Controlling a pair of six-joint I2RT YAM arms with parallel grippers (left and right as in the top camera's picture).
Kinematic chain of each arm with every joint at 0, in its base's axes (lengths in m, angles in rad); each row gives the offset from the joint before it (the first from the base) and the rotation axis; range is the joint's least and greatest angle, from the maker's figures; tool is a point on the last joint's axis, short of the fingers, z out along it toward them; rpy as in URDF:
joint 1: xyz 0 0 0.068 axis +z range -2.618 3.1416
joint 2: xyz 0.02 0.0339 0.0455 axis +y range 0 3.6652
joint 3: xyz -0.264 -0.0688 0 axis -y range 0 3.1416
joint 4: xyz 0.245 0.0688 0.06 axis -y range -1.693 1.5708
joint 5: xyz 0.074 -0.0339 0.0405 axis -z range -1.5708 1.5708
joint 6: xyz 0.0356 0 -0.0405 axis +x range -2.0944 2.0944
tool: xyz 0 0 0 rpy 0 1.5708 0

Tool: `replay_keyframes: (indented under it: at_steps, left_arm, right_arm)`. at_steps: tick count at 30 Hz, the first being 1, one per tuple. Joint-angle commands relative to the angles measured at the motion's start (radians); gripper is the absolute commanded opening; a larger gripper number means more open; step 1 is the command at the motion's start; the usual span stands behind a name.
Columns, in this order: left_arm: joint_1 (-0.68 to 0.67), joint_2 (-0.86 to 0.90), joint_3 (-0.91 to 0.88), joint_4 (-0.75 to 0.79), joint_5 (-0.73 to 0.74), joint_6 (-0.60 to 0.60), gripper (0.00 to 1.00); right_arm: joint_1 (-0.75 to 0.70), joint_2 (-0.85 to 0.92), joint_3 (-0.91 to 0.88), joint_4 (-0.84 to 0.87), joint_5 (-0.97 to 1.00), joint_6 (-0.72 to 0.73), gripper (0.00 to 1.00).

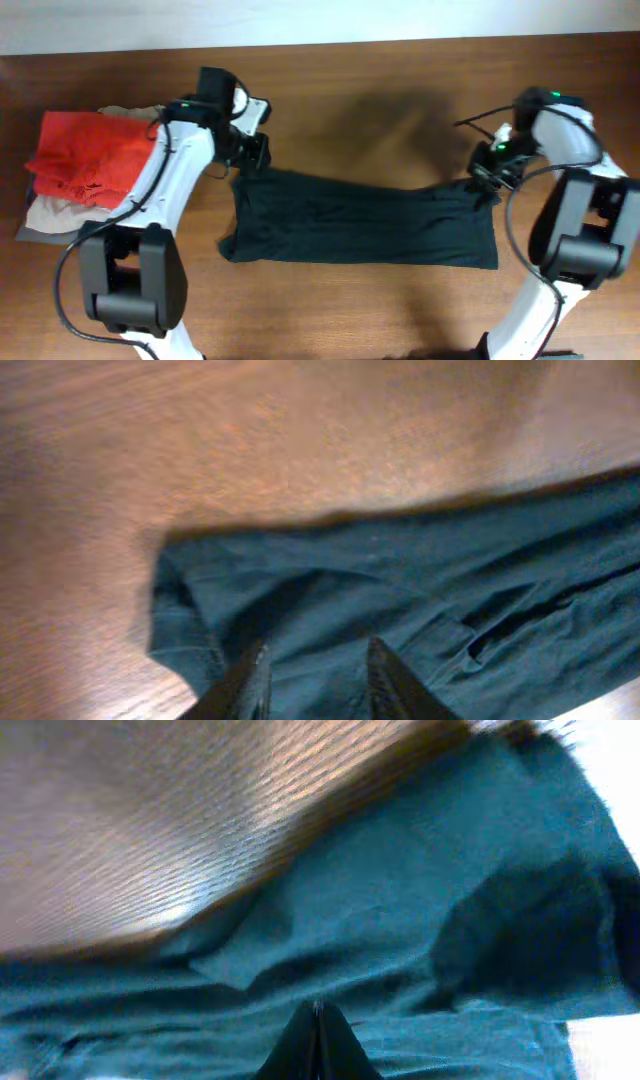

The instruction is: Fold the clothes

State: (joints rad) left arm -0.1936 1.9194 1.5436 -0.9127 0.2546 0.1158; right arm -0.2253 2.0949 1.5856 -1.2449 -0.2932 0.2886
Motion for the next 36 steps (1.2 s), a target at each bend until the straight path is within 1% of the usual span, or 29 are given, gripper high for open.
replay_keyframes:
  at_steps: [1,6,12,14,19,23,26,29,31,33,36]
  left_arm:
    - [-0.035,-0.014,-0.046,-0.001,-0.063,0.021,0.27]
    - [-0.047,-0.012,-0.124,0.050,-0.080,0.045,0.24]
    - [-0.047,-0.009,-0.248,0.157,-0.091,0.059,0.24]
    - [-0.047,-0.002,-0.281,0.195,-0.091,0.059,0.24]
    - [-0.056,0.030,-0.301,0.264,-0.082,0.058,0.24]
    - [-0.090,0.063,-0.300,0.309,-0.076,0.050,0.24]
    - [-0.112,0.067,-0.298,0.352,-0.076,0.021,0.24]
    - [-0.118,0.067,-0.282,0.409,-0.076,-0.026,0.30]
    - [-0.116,0.067,-0.254,0.426,-0.076,-0.044,0.34]
    - [-0.109,0.066,-0.211,0.410,-0.076,-0.056,0.40]
    - [-0.093,0.066,-0.124,0.318,-0.076,-0.084,0.41]
  right_arm:
    - [0.094,-0.028,-0.033,0.024,0.156,0.113,0.04]
    - [0.167,-0.028,-0.113,0.113,0.204,0.177,0.04]
    - [0.167,-0.027,-0.214,0.200,0.204,0.199,0.04]
    - [0.159,-0.027,-0.256,0.259,0.217,0.199,0.04]
    - [0.139,-0.027,-0.280,0.398,0.277,0.199,0.04]
    - [0.110,-0.027,-0.280,0.509,0.290,0.199,0.04]
    - [0.081,-0.027,-0.280,0.570,0.290,0.180,0.04]
    - [0.053,-0.027,-0.277,0.628,0.269,0.130,0.04]
    - [0.039,-0.027,-0.267,0.646,0.212,0.086,0.04]
    - [0.027,-0.029,-0.237,0.626,0.125,0.034,0.04]
    - [0.016,-0.034,-0.166,0.543,0.003,-0.016,0.10]
